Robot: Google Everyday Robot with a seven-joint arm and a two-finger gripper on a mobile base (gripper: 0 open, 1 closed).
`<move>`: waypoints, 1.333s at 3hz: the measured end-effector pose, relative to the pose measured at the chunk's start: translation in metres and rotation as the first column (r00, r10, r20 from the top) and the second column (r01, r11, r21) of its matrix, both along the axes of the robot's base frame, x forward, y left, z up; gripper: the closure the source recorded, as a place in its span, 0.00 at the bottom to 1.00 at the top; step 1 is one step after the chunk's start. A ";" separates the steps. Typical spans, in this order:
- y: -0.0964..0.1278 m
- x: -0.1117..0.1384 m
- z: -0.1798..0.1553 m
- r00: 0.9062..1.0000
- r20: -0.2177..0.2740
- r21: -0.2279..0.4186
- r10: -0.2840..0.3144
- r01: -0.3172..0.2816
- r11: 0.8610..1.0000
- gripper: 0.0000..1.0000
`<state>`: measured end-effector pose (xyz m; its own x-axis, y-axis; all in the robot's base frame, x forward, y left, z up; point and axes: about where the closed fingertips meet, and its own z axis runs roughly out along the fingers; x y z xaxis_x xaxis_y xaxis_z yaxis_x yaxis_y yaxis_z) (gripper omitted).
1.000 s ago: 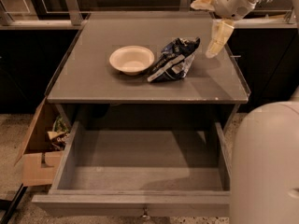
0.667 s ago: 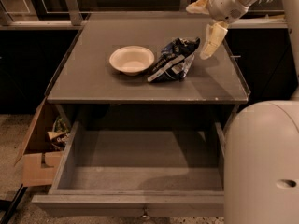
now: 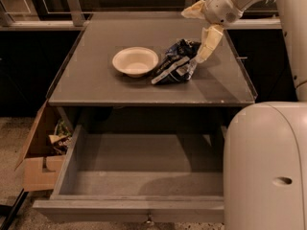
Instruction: Place blue chip bag into top drawer
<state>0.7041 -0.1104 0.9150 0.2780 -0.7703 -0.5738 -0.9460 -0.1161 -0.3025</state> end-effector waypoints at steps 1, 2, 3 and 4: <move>0.014 -0.001 -0.009 0.999 -0.030 0.015 0.028 -0.027 1.000 0.00; 0.022 -0.001 -0.023 0.997 -0.068 0.023 0.040 -0.038 0.999 0.00; 0.023 -0.002 -0.039 0.994 -0.103 0.020 0.037 -0.035 0.999 0.00; 0.027 0.004 -0.042 0.995 -0.095 0.027 0.029 -0.027 0.999 0.14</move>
Offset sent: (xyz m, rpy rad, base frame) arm -0.0199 0.0214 -0.0397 -0.0003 0.1716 0.0842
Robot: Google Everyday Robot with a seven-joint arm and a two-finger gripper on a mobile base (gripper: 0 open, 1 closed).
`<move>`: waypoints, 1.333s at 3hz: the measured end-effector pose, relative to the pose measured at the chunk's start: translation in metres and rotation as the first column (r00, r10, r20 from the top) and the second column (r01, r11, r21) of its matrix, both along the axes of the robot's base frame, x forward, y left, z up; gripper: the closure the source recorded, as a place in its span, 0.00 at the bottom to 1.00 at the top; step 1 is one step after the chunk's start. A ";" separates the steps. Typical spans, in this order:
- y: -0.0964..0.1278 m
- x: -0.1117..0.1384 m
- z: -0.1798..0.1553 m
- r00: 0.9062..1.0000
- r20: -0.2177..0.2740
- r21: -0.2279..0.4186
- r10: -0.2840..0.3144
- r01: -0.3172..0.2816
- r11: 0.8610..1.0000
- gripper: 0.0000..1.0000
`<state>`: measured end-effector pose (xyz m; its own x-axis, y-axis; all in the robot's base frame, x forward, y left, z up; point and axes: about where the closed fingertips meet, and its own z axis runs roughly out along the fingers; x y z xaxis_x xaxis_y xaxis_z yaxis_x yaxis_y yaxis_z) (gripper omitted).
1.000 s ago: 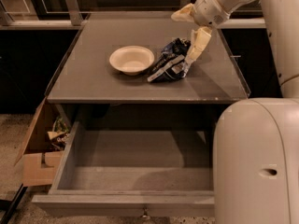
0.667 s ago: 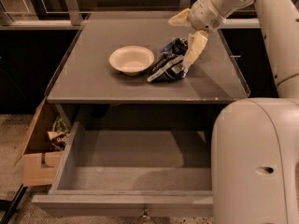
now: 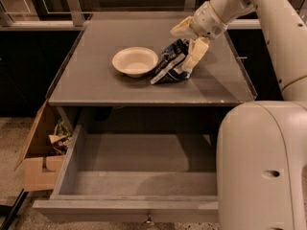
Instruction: Place blue chip bag into top drawer
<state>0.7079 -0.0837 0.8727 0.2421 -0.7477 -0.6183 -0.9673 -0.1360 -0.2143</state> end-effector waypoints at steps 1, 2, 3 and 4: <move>0.000 0.001 0.000 1.000 0.001 0.001 -0.001 0.001 1.000 0.45; 0.000 0.001 0.000 1.000 0.001 0.001 -0.001 0.001 1.000 0.70; 0.000 0.001 0.000 1.000 0.001 0.001 -0.001 0.001 1.000 0.92; 0.004 0.004 0.005 1.000 0.022 0.015 -0.005 0.005 1.000 1.00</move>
Offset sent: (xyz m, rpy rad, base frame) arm 0.0006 0.0004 -0.0001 0.0008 -0.0012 -0.0009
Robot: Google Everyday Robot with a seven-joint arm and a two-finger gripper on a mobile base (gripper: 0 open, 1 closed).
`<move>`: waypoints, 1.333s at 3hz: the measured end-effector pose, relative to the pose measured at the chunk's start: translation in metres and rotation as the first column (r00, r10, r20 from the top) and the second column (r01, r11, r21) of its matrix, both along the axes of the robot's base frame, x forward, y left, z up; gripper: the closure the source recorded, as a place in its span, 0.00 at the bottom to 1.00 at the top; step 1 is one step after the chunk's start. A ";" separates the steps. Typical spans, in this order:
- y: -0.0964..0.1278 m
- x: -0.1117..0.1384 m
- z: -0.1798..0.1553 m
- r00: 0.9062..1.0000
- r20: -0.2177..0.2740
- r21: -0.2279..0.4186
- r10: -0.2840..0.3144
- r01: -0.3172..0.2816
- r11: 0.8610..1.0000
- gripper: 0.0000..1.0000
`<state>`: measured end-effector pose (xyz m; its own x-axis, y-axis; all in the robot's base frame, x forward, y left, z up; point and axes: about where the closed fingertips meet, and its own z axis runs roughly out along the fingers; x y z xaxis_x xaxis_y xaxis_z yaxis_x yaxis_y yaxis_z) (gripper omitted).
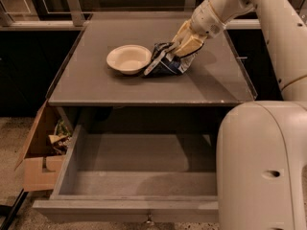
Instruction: Place blue chip bag into top drawer
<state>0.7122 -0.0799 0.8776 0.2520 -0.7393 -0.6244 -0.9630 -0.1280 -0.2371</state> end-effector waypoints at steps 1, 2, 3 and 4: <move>0.002 -0.012 0.028 0.998 0.046 0.032 0.037 -0.038 0.999 1.00; -0.004 -0.034 0.060 0.993 0.094 0.032 0.070 -0.073 0.997 1.00; -0.016 -0.063 0.087 0.986 0.134 0.038 0.096 -0.102 0.994 1.00; -0.028 -0.098 0.100 0.977 0.165 0.053 0.133 -0.144 0.988 1.00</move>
Offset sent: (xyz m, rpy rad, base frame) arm -0.1001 -0.0211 0.1125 0.0071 -0.1497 0.1423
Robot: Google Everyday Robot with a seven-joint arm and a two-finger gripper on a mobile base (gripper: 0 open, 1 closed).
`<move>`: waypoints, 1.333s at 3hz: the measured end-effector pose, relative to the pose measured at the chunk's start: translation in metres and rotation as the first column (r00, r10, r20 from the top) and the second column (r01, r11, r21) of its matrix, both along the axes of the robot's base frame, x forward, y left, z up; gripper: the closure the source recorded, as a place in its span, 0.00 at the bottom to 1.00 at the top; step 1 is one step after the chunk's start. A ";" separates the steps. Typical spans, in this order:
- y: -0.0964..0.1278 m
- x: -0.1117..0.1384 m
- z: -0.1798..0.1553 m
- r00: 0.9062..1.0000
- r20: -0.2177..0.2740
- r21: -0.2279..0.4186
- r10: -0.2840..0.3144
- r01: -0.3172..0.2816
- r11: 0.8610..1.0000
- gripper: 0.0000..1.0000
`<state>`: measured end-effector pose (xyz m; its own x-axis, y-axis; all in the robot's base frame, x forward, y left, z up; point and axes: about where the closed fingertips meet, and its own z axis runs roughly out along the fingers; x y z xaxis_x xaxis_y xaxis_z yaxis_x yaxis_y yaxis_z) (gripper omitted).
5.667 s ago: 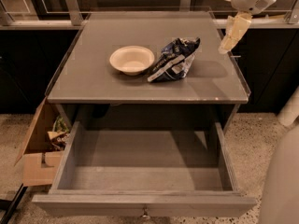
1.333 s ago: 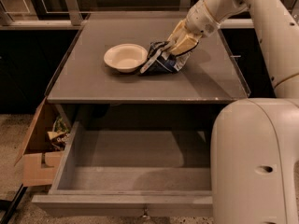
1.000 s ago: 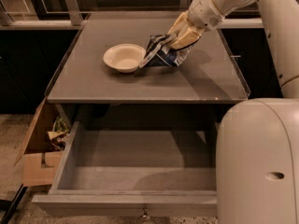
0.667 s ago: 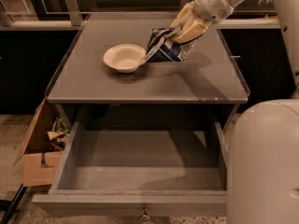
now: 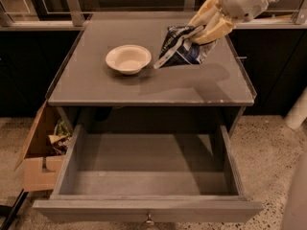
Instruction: Place blue chip bag into top drawer
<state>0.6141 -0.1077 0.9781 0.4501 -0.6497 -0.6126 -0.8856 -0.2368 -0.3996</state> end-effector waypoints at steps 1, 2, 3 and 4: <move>-0.014 -0.040 0.009 0.999 0.042 0.034 -0.025 0.024 0.999 1.00; -0.017 -0.082 0.029 0.988 0.121 0.064 -0.098 0.091 0.994 1.00; 0.002 -0.131 0.061 0.956 0.226 0.110 -0.189 0.167 0.980 1.00; -0.020 -0.138 0.040 0.927 0.222 0.118 -0.302 0.281 0.952 1.00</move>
Offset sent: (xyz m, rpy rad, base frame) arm -0.1465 -0.0262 -0.0326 0.0970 -0.1614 -0.4021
